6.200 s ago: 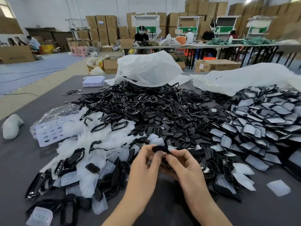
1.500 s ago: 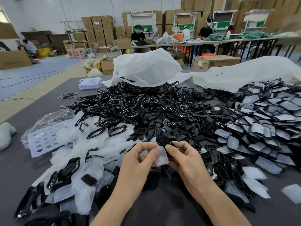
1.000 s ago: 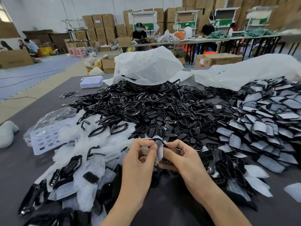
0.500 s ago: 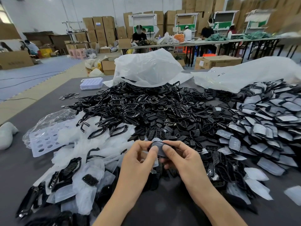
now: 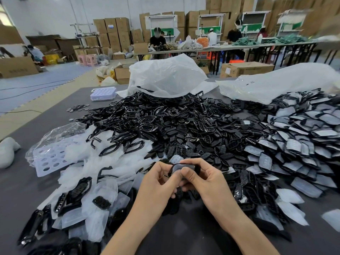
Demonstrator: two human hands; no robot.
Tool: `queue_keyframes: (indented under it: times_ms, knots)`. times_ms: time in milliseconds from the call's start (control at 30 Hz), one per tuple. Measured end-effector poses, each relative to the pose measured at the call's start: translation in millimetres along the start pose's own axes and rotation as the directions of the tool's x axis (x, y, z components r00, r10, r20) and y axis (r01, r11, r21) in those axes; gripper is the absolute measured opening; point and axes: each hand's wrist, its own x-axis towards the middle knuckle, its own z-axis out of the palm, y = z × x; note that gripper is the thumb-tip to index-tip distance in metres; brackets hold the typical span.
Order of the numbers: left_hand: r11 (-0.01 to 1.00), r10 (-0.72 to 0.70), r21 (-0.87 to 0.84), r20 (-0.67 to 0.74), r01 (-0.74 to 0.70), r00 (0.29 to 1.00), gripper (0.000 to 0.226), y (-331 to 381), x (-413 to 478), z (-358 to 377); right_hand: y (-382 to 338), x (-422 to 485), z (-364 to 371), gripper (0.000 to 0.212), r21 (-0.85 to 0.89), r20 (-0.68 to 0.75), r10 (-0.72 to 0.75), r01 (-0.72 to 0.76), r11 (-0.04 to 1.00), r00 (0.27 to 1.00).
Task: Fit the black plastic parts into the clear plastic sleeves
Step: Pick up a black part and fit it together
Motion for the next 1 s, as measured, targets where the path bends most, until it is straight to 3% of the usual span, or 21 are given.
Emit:
queue_keyframes:
  times_ms: [133, 267, 500, 800, 1000]
  knots:
    - [0.999, 0.019, -0.037, 0.031, -0.018, 0.999, 0.006, 1, -1, 0, 2, 3, -2, 0.014, -0.018, -0.025, -0.008, 0.008, 1.000, 1.000]
    - [0.998, 0.053, 0.041, 0.002, -0.053, 0.999, 0.026, 1, -2, -1, 4, 4, -6, 0.014, -0.039, -0.072, -0.018, 0.015, 0.999, 0.997]
    - [0.989, 0.096, 0.118, -0.015, -0.094, 0.995, 0.030, -3, -4, 4, 10, 4, -5, 0.016, -0.119, -0.051, -0.025, 0.019, 0.993, 0.998]
    - [0.980, 0.138, 0.141, 0.020, -0.140, 0.990, 0.026, -3, -6, 5, 13, 5, -8, 0.011, -0.174, -0.004, -0.008, 0.007, 0.985, 1.000]
    - [0.971, 0.149, 0.189, -0.003, -0.146, 0.989, 0.009, -8, -5, 5, 7, 1, -6, 0.013, -0.150, 0.027, -0.024, 0.028, 0.988, 0.999]
